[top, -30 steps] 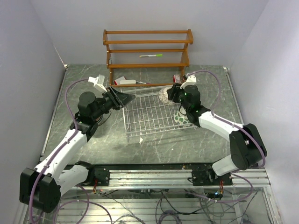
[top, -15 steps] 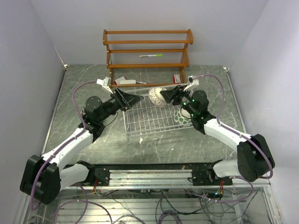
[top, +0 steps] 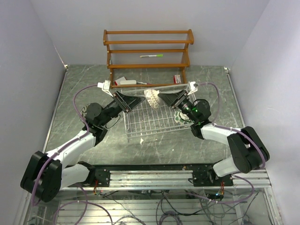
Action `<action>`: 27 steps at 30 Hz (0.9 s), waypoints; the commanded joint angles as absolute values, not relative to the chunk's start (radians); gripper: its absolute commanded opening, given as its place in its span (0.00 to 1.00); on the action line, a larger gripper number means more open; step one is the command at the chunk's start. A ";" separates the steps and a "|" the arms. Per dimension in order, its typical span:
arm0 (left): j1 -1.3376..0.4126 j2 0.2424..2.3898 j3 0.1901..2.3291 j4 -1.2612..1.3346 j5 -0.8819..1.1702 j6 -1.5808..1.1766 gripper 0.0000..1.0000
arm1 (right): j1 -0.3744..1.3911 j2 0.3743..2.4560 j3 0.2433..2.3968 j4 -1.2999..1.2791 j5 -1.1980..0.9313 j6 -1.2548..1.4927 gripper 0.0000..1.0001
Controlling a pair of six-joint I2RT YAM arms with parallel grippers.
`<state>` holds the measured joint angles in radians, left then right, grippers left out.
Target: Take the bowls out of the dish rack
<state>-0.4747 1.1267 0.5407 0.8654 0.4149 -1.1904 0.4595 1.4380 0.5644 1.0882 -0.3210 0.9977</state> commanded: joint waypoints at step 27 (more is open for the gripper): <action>-0.560 1.261 0.555 1.104 0.355 -1.236 0.58 | 0.402 1.456 0.566 1.339 -0.383 1.129 0.00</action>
<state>-0.5480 1.2812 0.5217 1.0386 0.3622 -1.2476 0.4110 1.4910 0.5541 1.2919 -0.3794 1.1400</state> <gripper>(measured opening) 0.574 0.497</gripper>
